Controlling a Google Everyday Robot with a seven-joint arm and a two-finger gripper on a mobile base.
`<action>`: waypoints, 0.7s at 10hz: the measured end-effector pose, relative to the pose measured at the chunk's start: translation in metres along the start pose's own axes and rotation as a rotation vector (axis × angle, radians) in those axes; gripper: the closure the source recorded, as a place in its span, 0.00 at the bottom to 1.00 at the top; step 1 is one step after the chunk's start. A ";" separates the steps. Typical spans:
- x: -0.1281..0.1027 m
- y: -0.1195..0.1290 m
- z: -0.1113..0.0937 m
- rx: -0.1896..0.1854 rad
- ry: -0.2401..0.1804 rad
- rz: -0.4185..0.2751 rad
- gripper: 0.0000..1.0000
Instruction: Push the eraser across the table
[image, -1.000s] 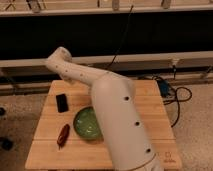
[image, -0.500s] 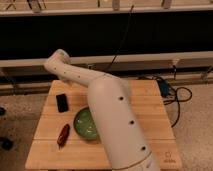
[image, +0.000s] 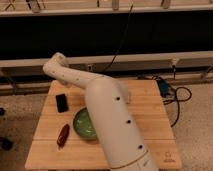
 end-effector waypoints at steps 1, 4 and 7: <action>-0.007 0.000 0.002 0.003 -0.003 -0.009 0.96; -0.018 0.007 0.007 0.011 -0.015 -0.025 0.96; -0.033 0.009 0.008 0.016 -0.029 -0.045 0.96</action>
